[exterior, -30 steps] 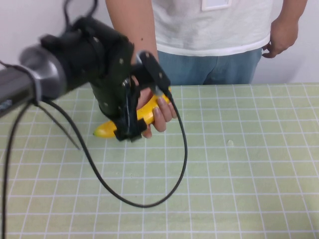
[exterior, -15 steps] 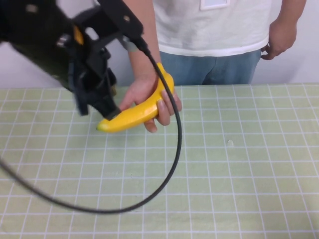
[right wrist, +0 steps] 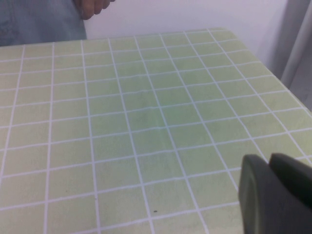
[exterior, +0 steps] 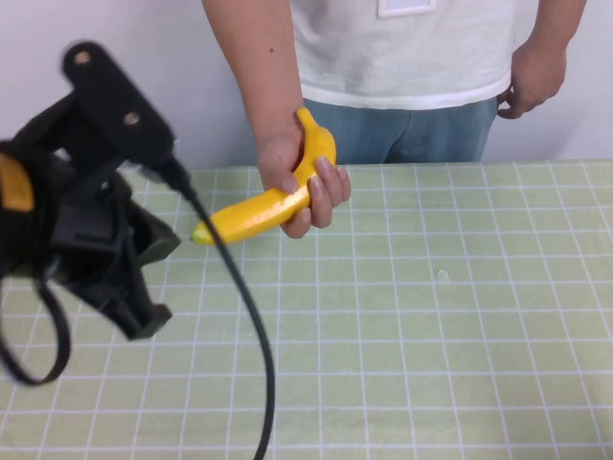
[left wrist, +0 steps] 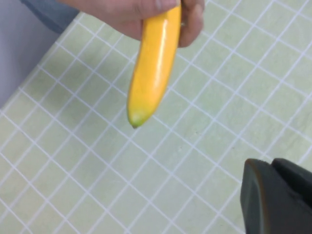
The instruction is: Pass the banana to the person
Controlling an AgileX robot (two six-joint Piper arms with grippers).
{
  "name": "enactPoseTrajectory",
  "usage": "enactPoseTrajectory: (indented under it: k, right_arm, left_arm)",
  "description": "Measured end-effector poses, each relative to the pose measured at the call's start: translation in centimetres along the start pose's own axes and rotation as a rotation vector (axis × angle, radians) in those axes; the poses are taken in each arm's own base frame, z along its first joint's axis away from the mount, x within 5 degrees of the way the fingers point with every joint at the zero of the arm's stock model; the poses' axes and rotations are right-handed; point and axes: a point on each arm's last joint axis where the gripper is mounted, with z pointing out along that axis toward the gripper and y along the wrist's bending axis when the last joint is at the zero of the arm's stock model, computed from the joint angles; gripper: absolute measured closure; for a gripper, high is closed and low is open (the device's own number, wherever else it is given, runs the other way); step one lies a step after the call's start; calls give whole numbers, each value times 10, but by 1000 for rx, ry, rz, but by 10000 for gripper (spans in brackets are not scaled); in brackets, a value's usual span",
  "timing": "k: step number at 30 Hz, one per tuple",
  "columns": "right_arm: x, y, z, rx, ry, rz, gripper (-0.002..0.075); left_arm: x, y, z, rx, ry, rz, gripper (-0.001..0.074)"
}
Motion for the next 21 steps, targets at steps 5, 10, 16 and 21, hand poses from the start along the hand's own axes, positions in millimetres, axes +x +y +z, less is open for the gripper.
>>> enactPoseTrajectory:
  k: [5,10,16,21]
  right_arm:
    - [0,0,0,0,0,0,736]
    - [0,0,0,0,0,0,736]
    - [0,0,0,0,0,0,736]
    - [0,0,0,0,0,0,736]
  left_arm:
    - [4,-3,-8,6,-26,-79,736]
    - [4,-3,-4,6,-16,-98,736]
    - [4,-3,1,11,8,-99,736]
    - [5,-2,1,4,9,-150,736]
